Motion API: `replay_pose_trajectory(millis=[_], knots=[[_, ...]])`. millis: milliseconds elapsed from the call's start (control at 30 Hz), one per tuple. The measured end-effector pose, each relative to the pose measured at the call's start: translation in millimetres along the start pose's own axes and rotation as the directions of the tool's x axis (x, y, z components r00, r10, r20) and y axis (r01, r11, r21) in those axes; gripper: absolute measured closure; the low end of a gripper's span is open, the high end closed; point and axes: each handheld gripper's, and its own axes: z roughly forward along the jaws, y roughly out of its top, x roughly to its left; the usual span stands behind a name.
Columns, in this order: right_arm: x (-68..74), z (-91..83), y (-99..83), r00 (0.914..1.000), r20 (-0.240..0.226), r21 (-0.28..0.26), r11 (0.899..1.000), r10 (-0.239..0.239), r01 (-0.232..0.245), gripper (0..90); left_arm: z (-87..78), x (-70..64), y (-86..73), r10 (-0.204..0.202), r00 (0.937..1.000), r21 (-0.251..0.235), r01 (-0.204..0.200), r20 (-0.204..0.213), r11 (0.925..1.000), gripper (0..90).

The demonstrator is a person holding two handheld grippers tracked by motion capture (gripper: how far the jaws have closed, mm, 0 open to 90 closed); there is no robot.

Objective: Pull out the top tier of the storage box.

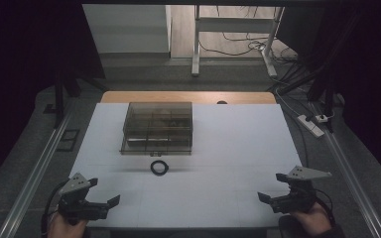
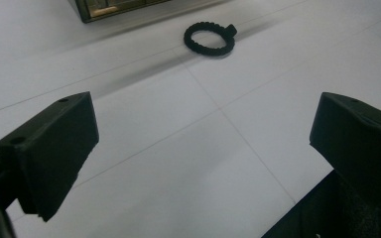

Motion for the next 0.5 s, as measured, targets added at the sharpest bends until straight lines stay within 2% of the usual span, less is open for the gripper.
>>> replay_pose_trajectory(millis=[133,300,400,500], knots=[[-0.1,-0.1,0.0,1.0000,0.000,-0.001,1.000,0.000,0.000,0.0,0.4,-0.1,-0.3,-0.004,1.0000,0.013,0.004,-0.006,0.9999,0.0],[0.0,0.0,-0.1,1.0000,-0.001,0.001,1.000,-0.002,0.002,0.0,3.6,-3.3,1.3,0.022,0.9996,0.053,-0.021,-0.014,0.9984,0.0],[0.0,-0.2,-0.5,1.0000,0.000,-0.001,1.000,-0.002,0.002,0.0,3.6,-3.7,1.4,0.026,0.9996,0.051,-0.025,-0.011,0.9984,0.0],[-0.1,-0.2,-0.2,1.0000,-0.004,-0.002,1.000,-0.002,0.002,0.0,3.0,-1.2,1.0,0.010,0.9999,0.044,-0.010,0.004,0.9990,0.0]])
